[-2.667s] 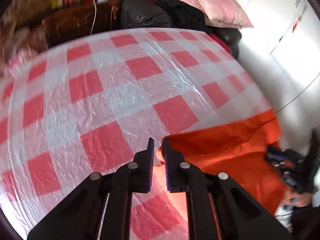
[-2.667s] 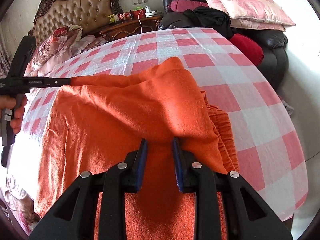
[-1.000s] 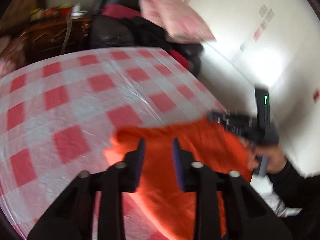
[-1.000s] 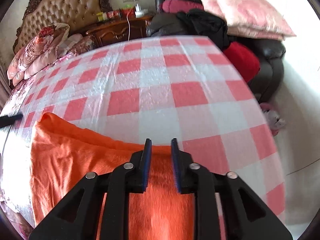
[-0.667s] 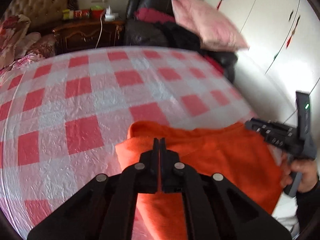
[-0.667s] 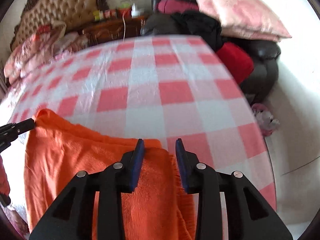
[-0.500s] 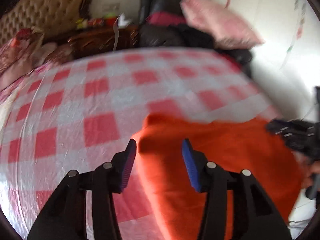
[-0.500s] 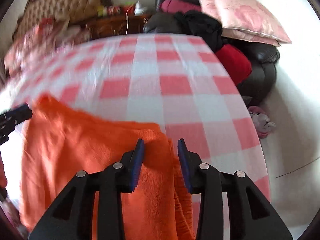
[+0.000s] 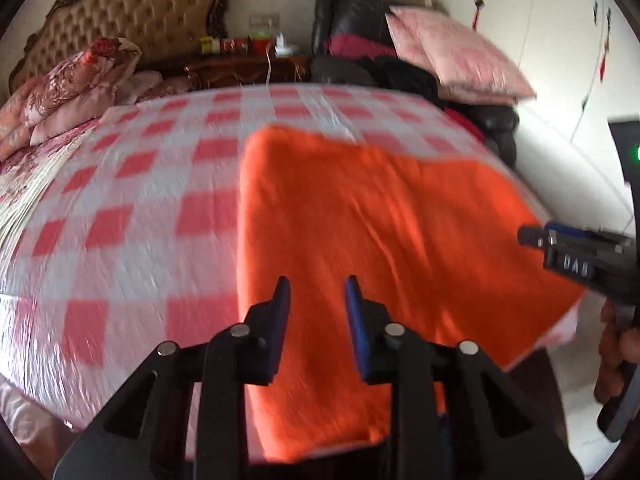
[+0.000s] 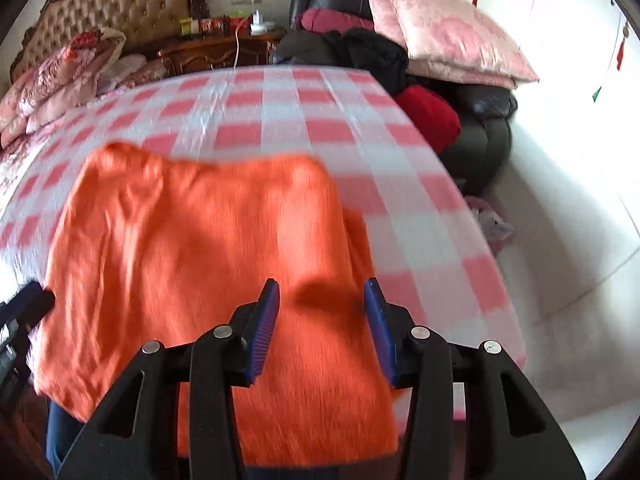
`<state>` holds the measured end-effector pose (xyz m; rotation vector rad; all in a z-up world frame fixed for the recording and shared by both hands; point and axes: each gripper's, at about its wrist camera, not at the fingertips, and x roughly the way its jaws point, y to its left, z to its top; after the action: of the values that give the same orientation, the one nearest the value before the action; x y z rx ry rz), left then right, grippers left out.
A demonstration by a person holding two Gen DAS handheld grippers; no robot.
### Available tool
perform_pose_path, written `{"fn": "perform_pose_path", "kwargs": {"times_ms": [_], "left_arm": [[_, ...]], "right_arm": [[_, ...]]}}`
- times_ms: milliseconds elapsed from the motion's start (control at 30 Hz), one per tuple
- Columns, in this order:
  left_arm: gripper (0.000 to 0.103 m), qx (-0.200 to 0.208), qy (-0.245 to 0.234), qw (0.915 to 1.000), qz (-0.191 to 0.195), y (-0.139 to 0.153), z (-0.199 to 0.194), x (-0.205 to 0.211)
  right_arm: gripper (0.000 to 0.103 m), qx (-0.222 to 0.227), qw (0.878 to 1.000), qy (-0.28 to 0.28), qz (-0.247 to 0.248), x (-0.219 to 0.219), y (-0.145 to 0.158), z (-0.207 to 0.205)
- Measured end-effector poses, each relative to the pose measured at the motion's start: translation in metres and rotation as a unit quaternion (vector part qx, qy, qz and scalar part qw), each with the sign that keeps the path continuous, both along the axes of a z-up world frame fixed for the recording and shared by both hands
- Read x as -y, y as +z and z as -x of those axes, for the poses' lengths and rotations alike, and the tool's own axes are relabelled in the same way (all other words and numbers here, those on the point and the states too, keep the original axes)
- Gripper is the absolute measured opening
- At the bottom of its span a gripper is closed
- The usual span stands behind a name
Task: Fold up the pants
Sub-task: 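Open both tools and withdraw from the folded pants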
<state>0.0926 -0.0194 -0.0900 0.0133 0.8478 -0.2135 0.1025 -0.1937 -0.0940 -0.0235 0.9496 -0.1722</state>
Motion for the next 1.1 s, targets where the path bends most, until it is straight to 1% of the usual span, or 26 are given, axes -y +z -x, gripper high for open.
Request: {"fn": "perform_pose_path", "kwargs": {"times_ms": [33, 67, 100, 133, 167, 200, 233, 267, 300, 333, 500, 567, 667, 733, 767, 833, 867, 900, 933, 967, 1000, 1067, 1100], "left_arm": [[0.028, -0.019, -0.008, 0.9998, -0.001, -0.009, 0.001, 0.005], [0.028, -0.034, -0.006, 0.9994, -0.002, -0.018, 0.002, 0.006], [0.029, -0.019, 0.000, 0.9997, -0.018, -0.018, 0.007, 0.009], [0.027, -0.017, -0.004, 0.9996, -0.024, -0.016, 0.009, 0.011], [0.027, -0.010, -0.008, 0.9998, -0.015, -0.009, 0.014, 0.010], [0.029, 0.006, -0.005, 0.9999, -0.009, 0.002, 0.020, 0.008], [0.030, 0.017, -0.002, 0.9998, -0.011, 0.011, 0.024, 0.008], [0.032, 0.023, 0.002, 0.9997, -0.010, 0.017, 0.028, 0.007], [0.038, 0.028, 0.012, 0.9995, -0.006, 0.026, 0.032, 0.004], [0.041, 0.031, 0.020, 0.9993, -0.003, 0.032, 0.036, 0.002], [0.046, 0.033, 0.037, 0.9988, -0.002, 0.052, 0.049, -0.001], [0.049, 0.032, 0.040, 0.9987, 0.001, 0.055, 0.057, -0.001], [0.055, 0.035, 0.042, 0.9985, 0.002, 0.064, 0.060, -0.002], [0.064, 0.039, 0.044, 0.9983, 0.002, 0.067, 0.060, -0.001], [0.066, 0.041, 0.046, 0.9981, 0.000, 0.067, 0.060, 0.000], [0.077, 0.041, 0.049, 0.9979, -0.003, 0.070, 0.059, 0.002], [0.081, 0.041, 0.049, 0.9980, 0.000, 0.072, 0.060, 0.003], [0.088, 0.041, 0.048, 0.9980, 0.003, 0.074, 0.061, 0.004], [0.094, 0.041, 0.047, 0.9980, 0.004, 0.076, 0.062, 0.005], [0.097, 0.042, 0.044, 0.9981, 0.006, 0.078, 0.064, 0.007], [0.101, 0.040, 0.037, 0.9984, 0.013, 0.081, 0.066, 0.010], [0.101, 0.039, 0.026, 0.9985, 0.030, 0.086, 0.069, 0.014], [0.101, 0.041, 0.026, 0.9984, 0.030, 0.088, 0.071, 0.017]], "right_arm": [[0.044, -0.005, 1.000, -0.001, 0.001, 0.001, -0.006, 0.002], [0.045, -0.008, 1.000, -0.003, 0.001, 0.003, -0.012, 0.004], [0.045, -0.007, 1.000, -0.002, -0.003, 0.004, -0.016, 0.006], [0.045, -0.004, 1.000, -0.004, -0.004, 0.004, -0.014, 0.007], [0.045, 0.002, 1.000, -0.007, -0.006, 0.004, -0.007, 0.011], [0.045, 0.015, 1.000, -0.006, -0.011, 0.004, 0.002, 0.016], [0.047, 0.033, 0.999, -0.001, -0.011, 0.003, 0.014, 0.023], [0.052, 0.041, 0.999, -0.002, -0.006, 0.001, 0.022, 0.029], [0.053, 0.046, 0.999, -0.005, -0.002, 0.000, 0.029, 0.035], [0.055, 0.052, 0.999, -0.002, -0.004, -0.002, 0.036, 0.043], [0.056, 0.064, 0.998, 0.000, -0.014, -0.010, 0.055, 0.067], [0.056, 0.069, 0.998, 0.001, -0.015, -0.011, 0.062, 0.073], [0.056, 0.076, 0.997, 0.003, -0.011, -0.013, 0.071, 0.079], [0.057, 0.080, 0.997, 0.004, -0.008, -0.014, 0.074, 0.082], [0.057, 0.081, 0.997, 0.003, -0.009, -0.013, 0.074, 0.082], [0.057, 0.080, 0.997, 0.000, -0.012, -0.010, 0.075, 0.083], [0.057, 0.080, 0.997, 0.000, -0.013, -0.009, 0.075, 0.084], [0.057, 0.080, 0.997, -0.002, -0.015, -0.008, 0.076, 0.086], [0.059, 0.082, 0.997, -0.005, -0.015, -0.006, 0.078, 0.088], [0.064, 0.083, 0.996, -0.007, -0.014, -0.005, 0.079, 0.091], [0.065, 0.084, 0.996, -0.009, -0.012, -0.005, 0.081, 0.093], [0.068, 0.087, 0.996, -0.013, -0.012, -0.002, 0.085, 0.099], [0.068, 0.088, 0.996, -0.014, -0.014, -0.001, 0.086, 0.103]]}}
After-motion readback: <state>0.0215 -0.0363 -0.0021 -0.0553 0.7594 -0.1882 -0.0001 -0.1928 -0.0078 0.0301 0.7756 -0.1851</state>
